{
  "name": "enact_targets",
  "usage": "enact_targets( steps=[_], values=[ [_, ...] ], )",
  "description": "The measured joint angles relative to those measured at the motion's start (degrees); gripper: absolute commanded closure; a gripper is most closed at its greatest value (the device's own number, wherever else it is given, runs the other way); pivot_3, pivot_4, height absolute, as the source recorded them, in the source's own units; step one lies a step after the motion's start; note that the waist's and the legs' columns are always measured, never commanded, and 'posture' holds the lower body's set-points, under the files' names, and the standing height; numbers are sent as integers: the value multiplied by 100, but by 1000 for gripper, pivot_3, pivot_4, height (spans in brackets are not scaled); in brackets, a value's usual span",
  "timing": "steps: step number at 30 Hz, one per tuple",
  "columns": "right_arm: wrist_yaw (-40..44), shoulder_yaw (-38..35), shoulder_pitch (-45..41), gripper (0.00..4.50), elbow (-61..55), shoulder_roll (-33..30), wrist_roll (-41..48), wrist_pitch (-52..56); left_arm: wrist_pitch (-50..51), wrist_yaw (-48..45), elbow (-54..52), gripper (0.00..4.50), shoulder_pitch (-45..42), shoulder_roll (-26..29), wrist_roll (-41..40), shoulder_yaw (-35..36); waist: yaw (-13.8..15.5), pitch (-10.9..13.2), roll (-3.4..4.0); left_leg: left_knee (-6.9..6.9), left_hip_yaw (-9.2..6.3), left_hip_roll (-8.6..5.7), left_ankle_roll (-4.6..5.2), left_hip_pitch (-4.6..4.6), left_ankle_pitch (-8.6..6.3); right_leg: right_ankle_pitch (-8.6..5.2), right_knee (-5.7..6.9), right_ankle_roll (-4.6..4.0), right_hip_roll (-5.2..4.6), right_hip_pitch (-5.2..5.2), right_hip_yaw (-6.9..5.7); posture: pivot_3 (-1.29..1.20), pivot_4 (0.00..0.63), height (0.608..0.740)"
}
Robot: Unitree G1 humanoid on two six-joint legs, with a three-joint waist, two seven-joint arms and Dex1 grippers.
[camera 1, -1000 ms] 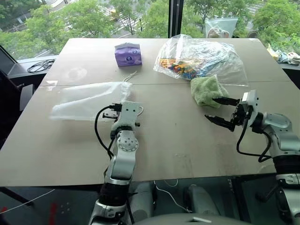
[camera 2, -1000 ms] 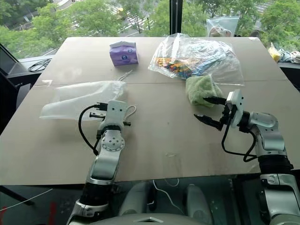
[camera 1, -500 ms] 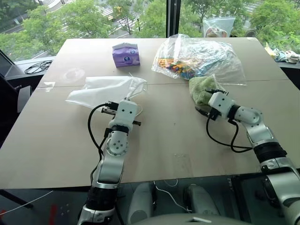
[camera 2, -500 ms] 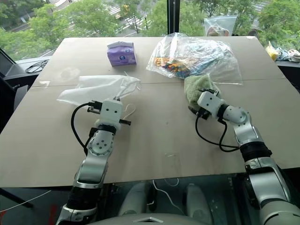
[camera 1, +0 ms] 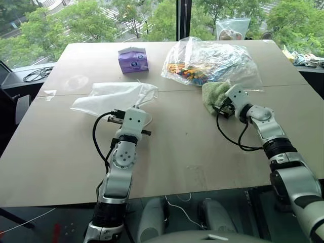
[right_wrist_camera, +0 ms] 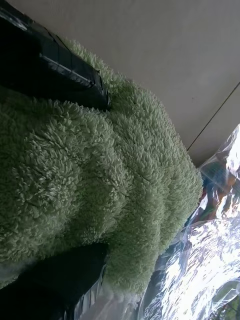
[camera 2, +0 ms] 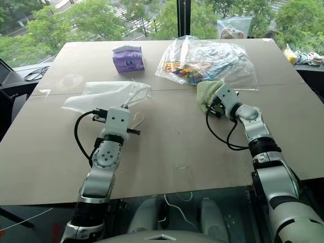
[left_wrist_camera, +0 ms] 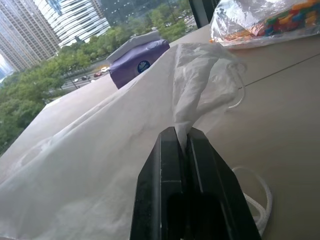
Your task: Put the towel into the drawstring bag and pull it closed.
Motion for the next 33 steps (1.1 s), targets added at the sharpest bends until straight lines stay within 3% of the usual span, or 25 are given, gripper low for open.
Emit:
enact_targets(
  steps=[5, 12, 22, 25, 33],
  values=[
    [-460, 122, -439, 0, 476, 51, -180, 325, -20, -15, 0, 4461, 47, -7, -1, -1, 6, -5, 0, 2, -1, 1, -5, 4, -3, -3, 0, -6, -6, 5, -1, 0, 150, 740],
    [-79, -27, -479, 0, 383, 71, 91, 871, -79, -25, 4, 4461, 94, -28, -1, -9, 1, -7, -1, -1, -2, 2, -19, 3, -12, 0, -1, -1, -8, 5, -2, 0, 150, 740],
    [-265, 103, -955, 0, 784, 105, 44, 1909, -175, -27, 64, 4461, 92, -63, -1, -17, 17, -59, -14, -1, -4, 1, -23, 13, -18, -9, -8, -19, -58, 19, -26, 0, 150, 740],
    [-315, 237, -1036, 714, 901, 110, -30, 2001, -205, -28, 66, 4500, 94, -85, -2, -16, 21, -101, -20, -3, -6, 0, -21, 12, -20, -10, -12, -21, -71, 22, -36, 0, 150, 740],
    [-363, 462, -1070, 4036, 1063, 136, -175, 2091, -210, -20, 66, 4500, 218, -204, -1, -10, 34, -176, -30, -49, 37, -1, -21, 4, -20, -11, -22, -23, -157, 25, -107, 0, 150, 740]
  ],
)
